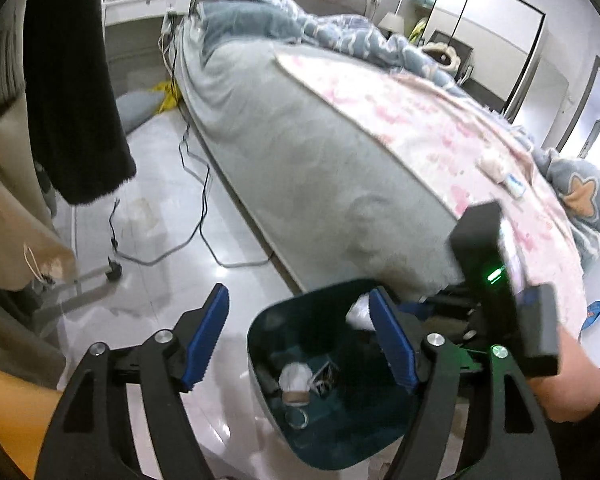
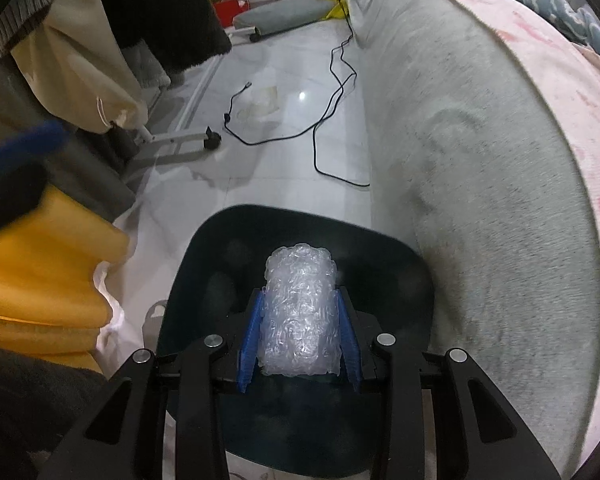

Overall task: Collect trash
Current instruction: 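Lower the bubble-wrap bag into the bin and open the right gripper, then move both grippers back to the white cloth ball and blue packet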

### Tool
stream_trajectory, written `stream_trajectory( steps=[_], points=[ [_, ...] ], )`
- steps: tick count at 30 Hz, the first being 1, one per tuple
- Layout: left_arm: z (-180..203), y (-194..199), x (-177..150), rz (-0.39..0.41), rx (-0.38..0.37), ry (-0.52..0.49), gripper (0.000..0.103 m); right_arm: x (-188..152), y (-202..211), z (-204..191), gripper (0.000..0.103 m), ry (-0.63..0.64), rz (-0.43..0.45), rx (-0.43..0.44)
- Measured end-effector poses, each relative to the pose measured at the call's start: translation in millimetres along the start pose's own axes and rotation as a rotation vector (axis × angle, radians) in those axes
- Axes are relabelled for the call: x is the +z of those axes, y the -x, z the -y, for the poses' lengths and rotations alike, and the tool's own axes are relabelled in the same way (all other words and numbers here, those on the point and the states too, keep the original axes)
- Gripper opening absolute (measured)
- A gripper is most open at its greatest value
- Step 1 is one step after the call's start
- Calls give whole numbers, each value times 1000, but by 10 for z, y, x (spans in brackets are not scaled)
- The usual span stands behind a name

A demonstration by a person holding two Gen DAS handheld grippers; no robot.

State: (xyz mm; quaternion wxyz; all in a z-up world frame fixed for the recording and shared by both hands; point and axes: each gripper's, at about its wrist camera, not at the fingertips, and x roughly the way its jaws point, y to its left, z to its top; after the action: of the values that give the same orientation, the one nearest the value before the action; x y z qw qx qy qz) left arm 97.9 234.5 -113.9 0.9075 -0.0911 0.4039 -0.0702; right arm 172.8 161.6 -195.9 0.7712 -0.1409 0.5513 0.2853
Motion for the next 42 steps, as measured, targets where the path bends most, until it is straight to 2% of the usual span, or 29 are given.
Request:
stream_trajectory(
  steps=[3, 5, 7, 12, 18, 22, 27, 34, 42],
  points=[
    [35, 97, 45, 47, 0, -15, 77, -14, -43, -4, 37, 2, -15, -12],
    [61, 156, 74, 74, -2, -20, 77, -33, -95, -5, 41, 7, -43, -29],
    [69, 197, 100, 92, -7, -16, 76, -43, -125, -12, 51, 6, -56, -41],
    [114, 320, 205, 146, -9, -15, 77, -44, -38, -26, 58, 9, -42, -36],
    [212, 427, 302, 204, -9, -21, 79, -1, 293, -59, 65, 24, 38, 8],
    [341, 489, 375, 237, 8, -49, 81, -5, 457, -22, 65, 29, 76, 12],
    [498, 544, 497, 264, -13, -41, 85, -2, 725, 121, 66, 13, 166, 34],
    [818, 531, 672, 289, -20, -66, 89, -30, 1184, 446, 70, 0, 318, -15],
    [1181, 344, 847, 291, -42, -97, 93, -71, 1416, 897, 76, -57, 379, -41]
  ],
)
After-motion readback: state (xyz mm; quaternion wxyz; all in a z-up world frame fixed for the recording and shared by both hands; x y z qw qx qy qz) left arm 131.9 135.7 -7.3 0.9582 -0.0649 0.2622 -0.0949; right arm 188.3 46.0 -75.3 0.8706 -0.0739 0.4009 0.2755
